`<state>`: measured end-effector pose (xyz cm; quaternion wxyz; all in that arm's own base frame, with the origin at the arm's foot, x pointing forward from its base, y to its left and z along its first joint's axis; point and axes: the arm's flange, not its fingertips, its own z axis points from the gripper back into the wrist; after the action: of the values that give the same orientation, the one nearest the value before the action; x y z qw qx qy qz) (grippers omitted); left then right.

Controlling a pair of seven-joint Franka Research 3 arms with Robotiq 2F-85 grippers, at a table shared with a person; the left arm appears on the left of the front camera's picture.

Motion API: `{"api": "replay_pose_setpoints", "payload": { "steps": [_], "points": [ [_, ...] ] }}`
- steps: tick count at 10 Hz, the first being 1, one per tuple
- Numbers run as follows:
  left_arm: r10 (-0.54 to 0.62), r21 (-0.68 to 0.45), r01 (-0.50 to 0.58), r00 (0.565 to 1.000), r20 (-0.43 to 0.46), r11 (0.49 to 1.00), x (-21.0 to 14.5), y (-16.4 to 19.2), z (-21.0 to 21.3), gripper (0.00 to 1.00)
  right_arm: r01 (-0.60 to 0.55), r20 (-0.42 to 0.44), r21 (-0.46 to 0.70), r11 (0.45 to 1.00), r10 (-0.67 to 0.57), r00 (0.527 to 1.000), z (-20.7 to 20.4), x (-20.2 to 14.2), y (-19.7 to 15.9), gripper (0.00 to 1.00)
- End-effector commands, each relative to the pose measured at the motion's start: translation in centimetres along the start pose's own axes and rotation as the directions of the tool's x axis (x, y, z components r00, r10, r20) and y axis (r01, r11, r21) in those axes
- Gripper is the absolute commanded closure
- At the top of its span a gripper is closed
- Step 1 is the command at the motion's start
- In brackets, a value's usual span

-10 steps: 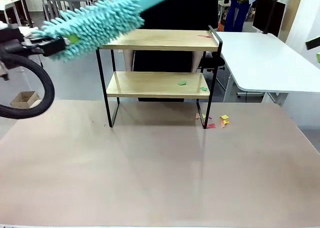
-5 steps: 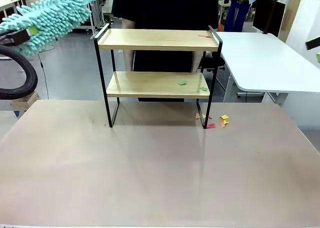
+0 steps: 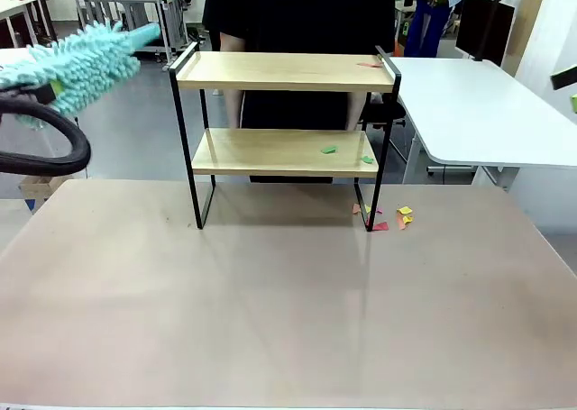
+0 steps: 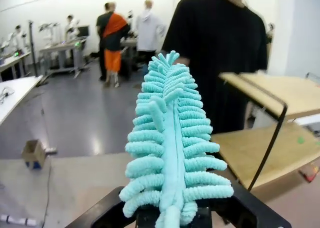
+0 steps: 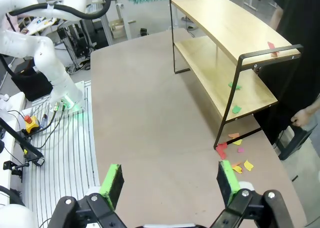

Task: Clean the shelf.
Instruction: Hand the Duster back to the human.

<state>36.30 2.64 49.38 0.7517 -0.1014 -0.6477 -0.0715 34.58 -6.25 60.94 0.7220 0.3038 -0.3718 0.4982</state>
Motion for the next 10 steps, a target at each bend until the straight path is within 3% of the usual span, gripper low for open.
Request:
{"api": "replay_pose_setpoints", "payload": {
  "steps": [1,4,6,7,10],
  "points": [
    [-0.022,0.071,0.025,0.999,-0.049,0.997,-5.6,-3.0,3.5,0.82,-0.005,0.023,0.000,1.000,0.005,1.000,0.0,0.3,0.0,0.00],
    [0.019,0.078,-0.012,0.996,-0.092,0.997,-9.0,-3.9,3.3,0.82,-0.005,0.023,0.000,1.000,0.005,1.000,0.0,0.3,0.0,0.00],
    [0.047,0.098,-0.042,0.998,-0.045,0.994,-9.3,-4.1,3.0,0.82,-0.005,0.023,0.000,1.000,0.005,1.000,0.0,0.3,0.0,0.00],
    [0.019,0.081,-0.009,0.992,-0.121,0.997,-4.2,-3.1,-0.6,0.82,-0.005,0.023,0.000,1.000,0.005,1.000,0.0,0.3,0.0,0.00],
    [0.019,0.081,-0.009,0.992,-0.121,0.997,-4.2,-3.1,-0.6,0.82,-0.005,0.023,0.000,1.000,0.005,1.000,0.0,0.3,0.0,0.00]
  ]
}}
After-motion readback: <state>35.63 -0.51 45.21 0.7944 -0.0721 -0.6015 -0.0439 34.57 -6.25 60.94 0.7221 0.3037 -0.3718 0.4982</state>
